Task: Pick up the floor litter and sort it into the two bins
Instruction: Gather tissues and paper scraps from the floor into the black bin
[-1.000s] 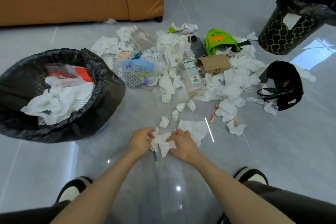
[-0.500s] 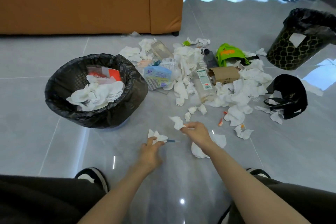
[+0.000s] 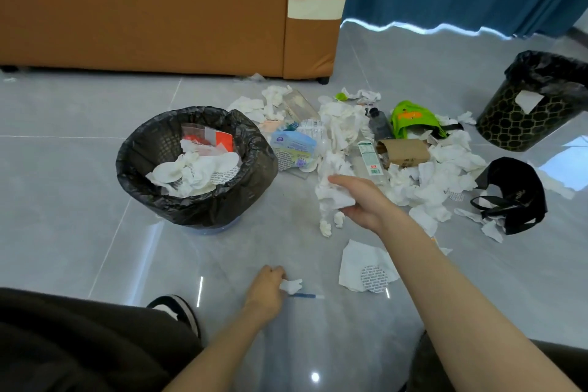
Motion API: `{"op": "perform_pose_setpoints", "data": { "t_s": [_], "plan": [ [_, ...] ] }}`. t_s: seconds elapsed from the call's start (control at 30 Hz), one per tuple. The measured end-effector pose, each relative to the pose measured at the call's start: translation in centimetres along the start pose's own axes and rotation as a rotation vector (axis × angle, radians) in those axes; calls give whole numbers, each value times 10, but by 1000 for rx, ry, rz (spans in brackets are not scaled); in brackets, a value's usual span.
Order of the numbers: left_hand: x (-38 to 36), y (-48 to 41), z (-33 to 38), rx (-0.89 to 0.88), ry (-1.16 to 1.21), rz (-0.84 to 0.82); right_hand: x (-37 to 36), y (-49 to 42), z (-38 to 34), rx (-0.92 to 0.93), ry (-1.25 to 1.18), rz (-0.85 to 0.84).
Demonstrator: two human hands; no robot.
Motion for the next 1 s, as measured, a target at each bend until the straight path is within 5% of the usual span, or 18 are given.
{"op": "perform_pose_setpoints", "data": {
  "t_s": [0.4, 0.53, 0.73, 1.0],
  "plan": [
    [177, 23, 66, -152, 468, 602, -73, -20, -65, 186, -23, -147],
    [223, 39, 45, -96, 422, 756, -121, -28, -63, 210, 170, -219],
    [260, 40, -12, 101, 279, 775, -167, -36, -42, 173, 588, -481],
    [240, 33, -5, 21, 291, 769, -144, -46, -30, 230, 471, -286]
  ]
}}
Point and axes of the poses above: each hand's wrist, its own y-axis away from the middle knuckle, its own x-axis out of the back of the hand, z = x × y, the point moved 1 cm from there along -y, towards the middle knuckle, and after that the axes turned 8 degrees about -z, right-handed, at the moved point
